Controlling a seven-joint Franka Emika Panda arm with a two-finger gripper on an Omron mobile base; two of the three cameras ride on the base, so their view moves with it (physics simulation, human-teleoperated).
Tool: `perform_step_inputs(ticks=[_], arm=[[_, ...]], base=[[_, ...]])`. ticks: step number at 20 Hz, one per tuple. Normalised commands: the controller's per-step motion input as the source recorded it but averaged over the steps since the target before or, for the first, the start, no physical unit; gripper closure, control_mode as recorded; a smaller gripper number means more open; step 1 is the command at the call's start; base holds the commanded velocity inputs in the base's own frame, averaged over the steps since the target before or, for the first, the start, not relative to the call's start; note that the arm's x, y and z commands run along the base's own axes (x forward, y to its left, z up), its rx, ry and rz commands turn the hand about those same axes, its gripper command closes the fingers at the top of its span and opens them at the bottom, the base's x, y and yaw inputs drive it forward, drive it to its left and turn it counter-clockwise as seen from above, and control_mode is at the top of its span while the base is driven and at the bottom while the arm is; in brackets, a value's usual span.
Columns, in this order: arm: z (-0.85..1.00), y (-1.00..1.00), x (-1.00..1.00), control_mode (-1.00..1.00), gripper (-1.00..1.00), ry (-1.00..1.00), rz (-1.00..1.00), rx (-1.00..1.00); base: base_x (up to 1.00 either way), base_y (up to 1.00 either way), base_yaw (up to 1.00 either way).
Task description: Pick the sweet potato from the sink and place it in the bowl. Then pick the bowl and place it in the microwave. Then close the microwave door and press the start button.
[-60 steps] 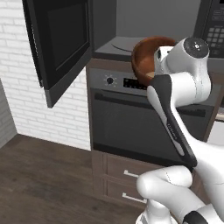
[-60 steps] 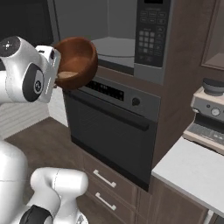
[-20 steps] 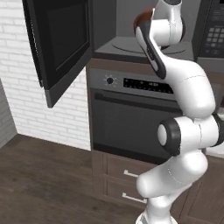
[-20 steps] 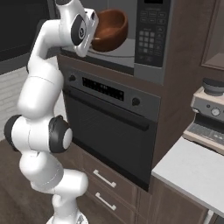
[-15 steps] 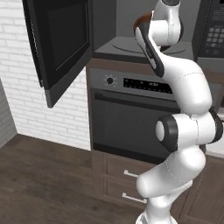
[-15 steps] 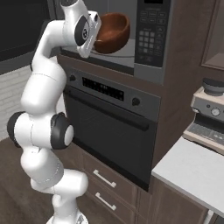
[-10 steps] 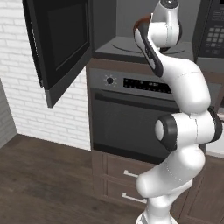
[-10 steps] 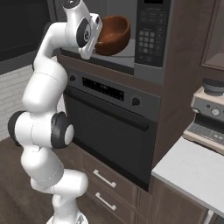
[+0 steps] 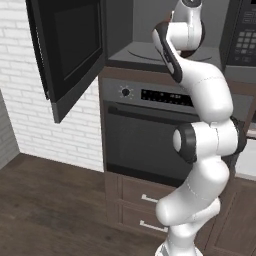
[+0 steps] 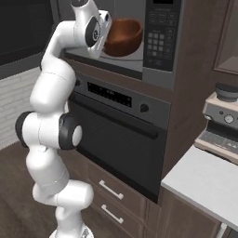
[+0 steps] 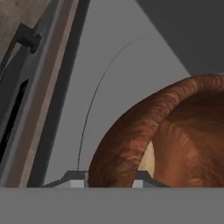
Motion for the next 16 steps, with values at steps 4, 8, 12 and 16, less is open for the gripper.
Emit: perform_step_inputs(ticks=[4, 8, 12, 16], arm=[[-0.12, 0.0, 0.51, -1.0, 1.0, -0.03, 0.0, 0.0], [-0.23, 0.0, 0.41, -1.0, -1.0, -0.08, 0.0, 0.0], [-0.09, 0.0, 0.14, -1.0, -1.0, -0.14, 0.0, 0.0], [-0.14, 0.16, -0.01, -1.0, -1.0, -0.38, 0.0, 0.0]], base=[[0.0, 0.0, 0.0], [0.0, 0.0, 0.0], [0.0, 0.0, 0.0], [0.0, 0.0, 0.0]])
